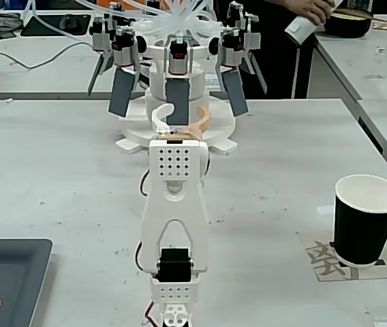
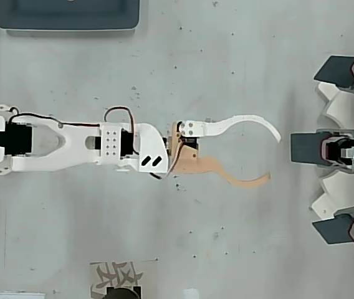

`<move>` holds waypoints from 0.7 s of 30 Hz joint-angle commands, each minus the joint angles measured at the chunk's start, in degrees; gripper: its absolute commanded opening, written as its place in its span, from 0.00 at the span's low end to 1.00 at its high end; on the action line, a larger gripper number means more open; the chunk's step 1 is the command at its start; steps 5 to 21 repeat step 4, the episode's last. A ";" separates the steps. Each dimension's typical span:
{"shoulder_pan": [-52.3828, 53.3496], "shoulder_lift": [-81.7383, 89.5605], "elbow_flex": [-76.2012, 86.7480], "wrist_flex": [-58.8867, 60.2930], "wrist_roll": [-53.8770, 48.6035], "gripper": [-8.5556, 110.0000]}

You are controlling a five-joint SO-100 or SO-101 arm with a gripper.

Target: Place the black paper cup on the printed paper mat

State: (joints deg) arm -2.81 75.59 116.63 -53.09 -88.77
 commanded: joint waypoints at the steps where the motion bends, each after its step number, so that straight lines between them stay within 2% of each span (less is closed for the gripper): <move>1: -0.53 0.62 -2.64 0.18 -0.53 0.17; 21: -0.53 0.53 -2.64 0.18 -0.53 0.17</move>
